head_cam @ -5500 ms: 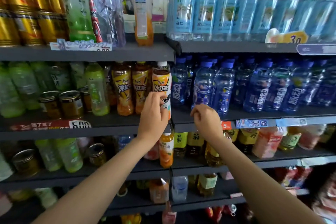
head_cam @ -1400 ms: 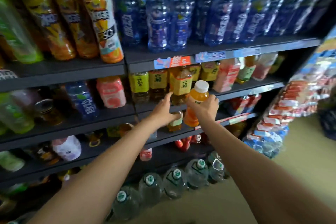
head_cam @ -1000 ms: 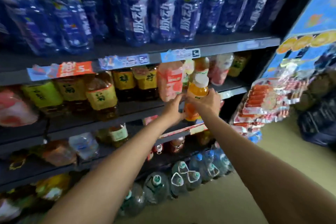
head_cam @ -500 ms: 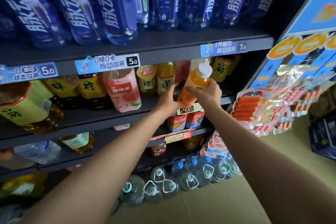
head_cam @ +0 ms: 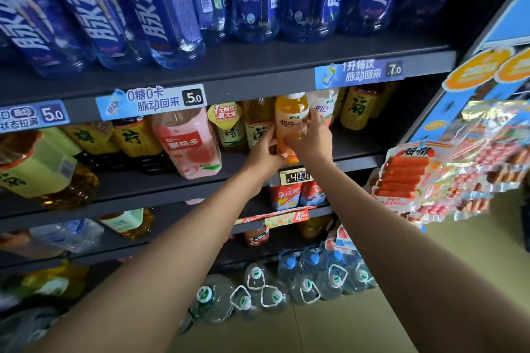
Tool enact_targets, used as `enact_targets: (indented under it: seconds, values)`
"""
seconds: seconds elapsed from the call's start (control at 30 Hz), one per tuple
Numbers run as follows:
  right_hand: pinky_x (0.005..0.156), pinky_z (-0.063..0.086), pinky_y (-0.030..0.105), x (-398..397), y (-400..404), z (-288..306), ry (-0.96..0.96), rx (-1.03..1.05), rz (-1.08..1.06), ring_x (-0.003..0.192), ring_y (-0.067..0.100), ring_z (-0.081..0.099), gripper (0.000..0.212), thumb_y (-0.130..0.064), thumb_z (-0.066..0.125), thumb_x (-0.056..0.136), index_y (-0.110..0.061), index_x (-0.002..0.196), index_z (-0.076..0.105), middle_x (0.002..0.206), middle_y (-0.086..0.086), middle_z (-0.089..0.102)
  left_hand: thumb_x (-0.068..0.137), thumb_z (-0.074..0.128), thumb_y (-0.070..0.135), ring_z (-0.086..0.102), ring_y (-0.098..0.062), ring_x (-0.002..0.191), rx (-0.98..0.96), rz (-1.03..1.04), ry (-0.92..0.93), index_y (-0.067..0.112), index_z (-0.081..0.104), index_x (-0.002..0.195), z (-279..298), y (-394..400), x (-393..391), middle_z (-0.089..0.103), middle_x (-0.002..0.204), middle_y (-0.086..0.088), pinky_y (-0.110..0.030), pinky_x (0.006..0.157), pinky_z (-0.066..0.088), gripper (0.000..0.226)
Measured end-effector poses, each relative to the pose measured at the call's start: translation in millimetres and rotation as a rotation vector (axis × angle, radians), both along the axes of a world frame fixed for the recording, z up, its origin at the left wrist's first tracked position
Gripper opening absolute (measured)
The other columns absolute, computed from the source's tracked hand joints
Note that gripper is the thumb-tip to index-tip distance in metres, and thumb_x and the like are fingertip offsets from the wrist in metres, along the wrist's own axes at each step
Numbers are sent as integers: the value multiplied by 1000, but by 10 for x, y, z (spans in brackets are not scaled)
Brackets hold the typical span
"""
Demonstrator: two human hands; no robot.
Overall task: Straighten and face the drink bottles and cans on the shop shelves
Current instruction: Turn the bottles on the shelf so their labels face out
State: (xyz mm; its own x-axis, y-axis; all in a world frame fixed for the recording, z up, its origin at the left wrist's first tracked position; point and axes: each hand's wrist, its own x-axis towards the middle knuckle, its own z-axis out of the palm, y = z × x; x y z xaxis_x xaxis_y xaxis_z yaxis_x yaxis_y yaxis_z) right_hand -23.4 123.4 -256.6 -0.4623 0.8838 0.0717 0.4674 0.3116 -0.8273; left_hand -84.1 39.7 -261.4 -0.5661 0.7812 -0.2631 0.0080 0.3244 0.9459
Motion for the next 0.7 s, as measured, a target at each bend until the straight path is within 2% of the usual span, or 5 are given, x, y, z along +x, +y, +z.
enact_targets:
  seconds: [0.1,0.2,0.37,0.5,0.7]
  values:
    - [97,42,39,19,-6,-87,25,37,-8,120,28,48,71,-16,75,73,-7,133,40,128,12,51,83,52,-11,43,-18,128,-12,-43,23,29,17,149,-22,-22,6,41,144,0,-41,105,40,85]
    - [99,40,46,-42,-7,-88,86,41,-50,118,29,48,69,-23,78,71,-5,127,44,124,12,52,84,50,-13,43,-19,128,-33,-82,52,33,11,149,-37,-58,6,36,148,1,-31,97,44,89]
    - [96,41,42,-80,-108,-130,152,61,-188,114,30,49,64,-31,78,67,-8,120,51,120,10,52,86,51,-12,44,-22,128,2,-23,33,27,15,148,-116,-83,40,43,141,-7,-28,96,43,82]
    - [82,34,21,-52,-124,-83,132,56,-119,113,24,49,60,-26,76,72,-8,122,49,121,8,50,84,51,-13,47,-20,127,15,-32,-105,39,15,147,-152,-85,71,39,147,0,-33,94,46,89]
    - [79,42,32,-26,-27,-17,-30,-11,-76,107,30,55,47,-27,68,81,-2,116,51,118,14,55,80,52,-17,39,-15,132,53,-44,-160,44,10,146,-95,65,135,31,149,12,-47,105,40,100]
